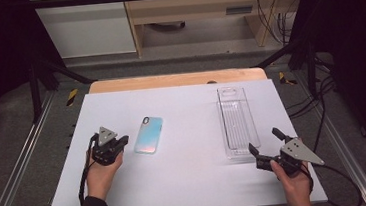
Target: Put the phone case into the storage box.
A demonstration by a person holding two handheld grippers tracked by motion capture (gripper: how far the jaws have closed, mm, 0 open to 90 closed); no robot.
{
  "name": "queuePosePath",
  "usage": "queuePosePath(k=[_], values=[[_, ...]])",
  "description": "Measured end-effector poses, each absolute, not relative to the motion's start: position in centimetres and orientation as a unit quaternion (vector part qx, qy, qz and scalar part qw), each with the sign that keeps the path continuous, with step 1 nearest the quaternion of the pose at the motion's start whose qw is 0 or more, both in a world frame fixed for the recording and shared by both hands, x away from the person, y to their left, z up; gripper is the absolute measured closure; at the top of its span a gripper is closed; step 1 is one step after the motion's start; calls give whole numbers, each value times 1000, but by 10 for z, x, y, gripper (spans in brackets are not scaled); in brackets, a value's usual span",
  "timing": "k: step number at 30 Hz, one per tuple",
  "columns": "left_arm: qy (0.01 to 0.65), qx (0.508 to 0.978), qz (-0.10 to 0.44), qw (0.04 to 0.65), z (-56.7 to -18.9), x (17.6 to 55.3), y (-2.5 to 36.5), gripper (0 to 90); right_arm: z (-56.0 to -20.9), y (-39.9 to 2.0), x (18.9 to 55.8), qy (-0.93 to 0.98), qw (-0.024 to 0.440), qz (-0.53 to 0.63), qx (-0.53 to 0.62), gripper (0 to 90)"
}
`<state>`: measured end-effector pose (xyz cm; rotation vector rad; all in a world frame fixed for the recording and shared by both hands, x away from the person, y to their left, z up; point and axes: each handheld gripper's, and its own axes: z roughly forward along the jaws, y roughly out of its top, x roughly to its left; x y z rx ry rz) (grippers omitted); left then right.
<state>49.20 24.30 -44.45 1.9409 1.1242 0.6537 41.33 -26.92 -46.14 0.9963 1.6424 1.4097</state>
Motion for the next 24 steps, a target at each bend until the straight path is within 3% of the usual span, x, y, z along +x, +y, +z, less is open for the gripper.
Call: queuePosePath(k=[24], values=[[444,781,255,359,-453,533,229,900,-462,-268,412,642,373,546,389,39]])
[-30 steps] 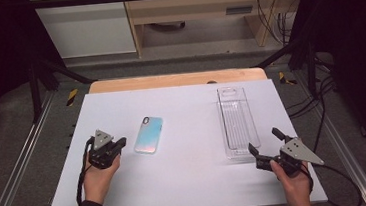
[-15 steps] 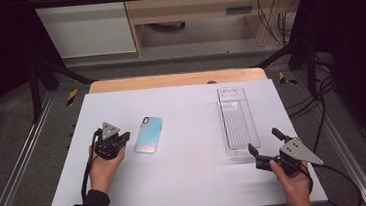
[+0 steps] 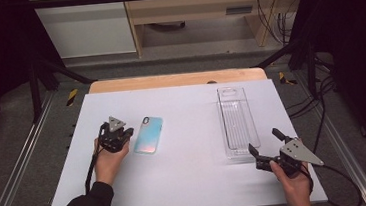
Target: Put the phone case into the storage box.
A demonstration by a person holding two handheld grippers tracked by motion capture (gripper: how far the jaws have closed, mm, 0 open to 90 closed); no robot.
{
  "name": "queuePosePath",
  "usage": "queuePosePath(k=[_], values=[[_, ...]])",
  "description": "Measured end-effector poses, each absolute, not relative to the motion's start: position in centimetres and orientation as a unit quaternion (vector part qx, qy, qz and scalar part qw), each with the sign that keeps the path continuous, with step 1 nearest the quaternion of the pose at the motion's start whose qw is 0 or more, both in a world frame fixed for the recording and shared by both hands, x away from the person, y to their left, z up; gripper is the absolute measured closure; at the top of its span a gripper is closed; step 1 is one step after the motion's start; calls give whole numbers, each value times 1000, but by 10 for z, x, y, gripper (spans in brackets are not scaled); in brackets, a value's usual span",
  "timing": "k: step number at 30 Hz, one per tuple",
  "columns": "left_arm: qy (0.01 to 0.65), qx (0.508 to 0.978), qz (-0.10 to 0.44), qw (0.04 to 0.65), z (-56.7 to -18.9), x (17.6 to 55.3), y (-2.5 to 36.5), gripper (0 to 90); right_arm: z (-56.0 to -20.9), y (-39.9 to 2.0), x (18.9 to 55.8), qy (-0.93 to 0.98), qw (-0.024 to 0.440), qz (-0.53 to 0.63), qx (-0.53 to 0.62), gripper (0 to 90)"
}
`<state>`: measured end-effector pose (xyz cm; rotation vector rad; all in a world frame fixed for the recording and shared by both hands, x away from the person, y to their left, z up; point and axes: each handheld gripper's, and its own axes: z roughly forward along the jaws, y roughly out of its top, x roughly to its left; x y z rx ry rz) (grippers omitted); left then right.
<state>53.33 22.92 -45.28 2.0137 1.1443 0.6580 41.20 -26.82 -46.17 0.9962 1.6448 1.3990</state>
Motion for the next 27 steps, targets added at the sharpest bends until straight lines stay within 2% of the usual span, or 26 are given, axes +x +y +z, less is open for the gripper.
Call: queuePosePath(k=[14,27], values=[[470,771,241,356,-461,551,233,900,-461,-268,408,639,376,544,391,40],[474,776,236,342,-460,578,218,900,-462,-278,396,633,386,537,403,40]])
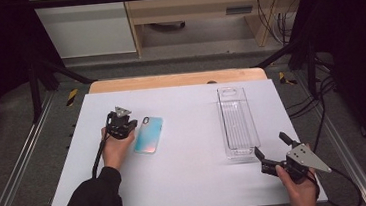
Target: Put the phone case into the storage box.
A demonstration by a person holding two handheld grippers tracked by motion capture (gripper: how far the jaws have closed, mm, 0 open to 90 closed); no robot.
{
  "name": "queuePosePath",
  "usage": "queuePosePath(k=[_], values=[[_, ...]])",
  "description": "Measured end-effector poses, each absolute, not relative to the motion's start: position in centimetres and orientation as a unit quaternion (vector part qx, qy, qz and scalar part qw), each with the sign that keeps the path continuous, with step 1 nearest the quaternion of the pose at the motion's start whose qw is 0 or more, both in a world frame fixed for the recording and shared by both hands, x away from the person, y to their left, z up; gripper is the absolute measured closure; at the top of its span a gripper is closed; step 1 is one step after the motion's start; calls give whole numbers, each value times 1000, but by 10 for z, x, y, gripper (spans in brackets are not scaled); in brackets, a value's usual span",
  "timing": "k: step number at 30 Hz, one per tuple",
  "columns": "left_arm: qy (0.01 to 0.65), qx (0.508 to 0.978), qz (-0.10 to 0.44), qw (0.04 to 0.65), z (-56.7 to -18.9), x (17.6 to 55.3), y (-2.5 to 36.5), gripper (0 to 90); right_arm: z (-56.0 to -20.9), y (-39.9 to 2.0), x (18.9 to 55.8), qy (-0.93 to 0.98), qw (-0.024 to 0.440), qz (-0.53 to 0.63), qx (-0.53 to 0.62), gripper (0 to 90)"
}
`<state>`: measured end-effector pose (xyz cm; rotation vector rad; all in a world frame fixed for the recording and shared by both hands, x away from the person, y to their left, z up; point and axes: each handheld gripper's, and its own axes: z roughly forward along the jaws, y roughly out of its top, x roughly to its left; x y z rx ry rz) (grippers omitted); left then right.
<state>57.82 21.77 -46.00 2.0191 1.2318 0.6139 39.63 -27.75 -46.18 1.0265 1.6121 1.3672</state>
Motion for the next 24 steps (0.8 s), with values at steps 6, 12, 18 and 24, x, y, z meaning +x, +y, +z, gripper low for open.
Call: queuePosePath(k=[6,12,18,24], values=[[477,781,230,331,-471,585,216,900,-463,-276,397,638,385,533,401,41],[475,786,224,326,-477,588,213,900,-463,-276,397,638,385,532,401,41],[470,789,225,327,-478,588,210,900,-463,-276,398,640,384,531,402,41],[463,792,216,335,-479,586,204,900,-463,-276,398,640,383,531,402,41]])
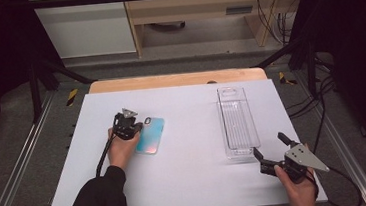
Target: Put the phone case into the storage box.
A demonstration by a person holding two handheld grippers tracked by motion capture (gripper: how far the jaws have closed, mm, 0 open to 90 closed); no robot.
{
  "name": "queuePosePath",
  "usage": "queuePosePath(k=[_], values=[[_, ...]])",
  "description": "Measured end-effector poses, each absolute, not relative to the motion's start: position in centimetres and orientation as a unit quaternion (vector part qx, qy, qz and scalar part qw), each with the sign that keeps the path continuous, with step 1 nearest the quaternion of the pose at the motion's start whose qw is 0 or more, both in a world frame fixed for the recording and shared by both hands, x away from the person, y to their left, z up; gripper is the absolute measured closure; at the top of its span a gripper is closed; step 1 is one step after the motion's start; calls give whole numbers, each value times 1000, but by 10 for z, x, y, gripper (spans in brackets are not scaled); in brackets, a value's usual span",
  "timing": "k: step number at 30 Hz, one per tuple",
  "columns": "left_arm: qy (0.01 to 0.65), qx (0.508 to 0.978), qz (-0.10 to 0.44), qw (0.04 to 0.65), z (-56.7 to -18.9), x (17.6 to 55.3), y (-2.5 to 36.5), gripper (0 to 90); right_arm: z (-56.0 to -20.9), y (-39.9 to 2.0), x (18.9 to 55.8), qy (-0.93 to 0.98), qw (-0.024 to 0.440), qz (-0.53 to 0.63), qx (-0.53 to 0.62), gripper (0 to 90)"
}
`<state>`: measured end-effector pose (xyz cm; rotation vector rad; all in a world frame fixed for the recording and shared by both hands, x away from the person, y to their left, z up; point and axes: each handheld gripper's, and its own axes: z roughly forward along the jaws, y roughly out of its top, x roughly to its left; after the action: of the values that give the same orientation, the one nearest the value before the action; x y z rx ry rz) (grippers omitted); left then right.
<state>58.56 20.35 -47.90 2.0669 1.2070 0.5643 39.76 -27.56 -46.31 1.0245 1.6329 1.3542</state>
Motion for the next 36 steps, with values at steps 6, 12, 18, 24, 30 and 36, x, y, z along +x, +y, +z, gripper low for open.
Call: queuePosePath(k=[6,12,18,24,30,36], values=[[453,797,207,341,-479,584,195,900,-463,-276,398,640,382,531,402,41],[434,808,193,349,-479,578,175,900,-464,-275,398,642,380,531,402,41],[414,821,183,348,-478,571,160,900,-464,-274,398,644,379,530,401,42],[390,836,176,345,-478,559,143,900,-464,-274,398,646,379,528,400,41],[373,844,172,345,-478,548,130,900,-464,-274,398,647,379,528,399,41],[361,851,166,344,-477,537,120,900,-464,-273,398,647,379,528,399,42]])
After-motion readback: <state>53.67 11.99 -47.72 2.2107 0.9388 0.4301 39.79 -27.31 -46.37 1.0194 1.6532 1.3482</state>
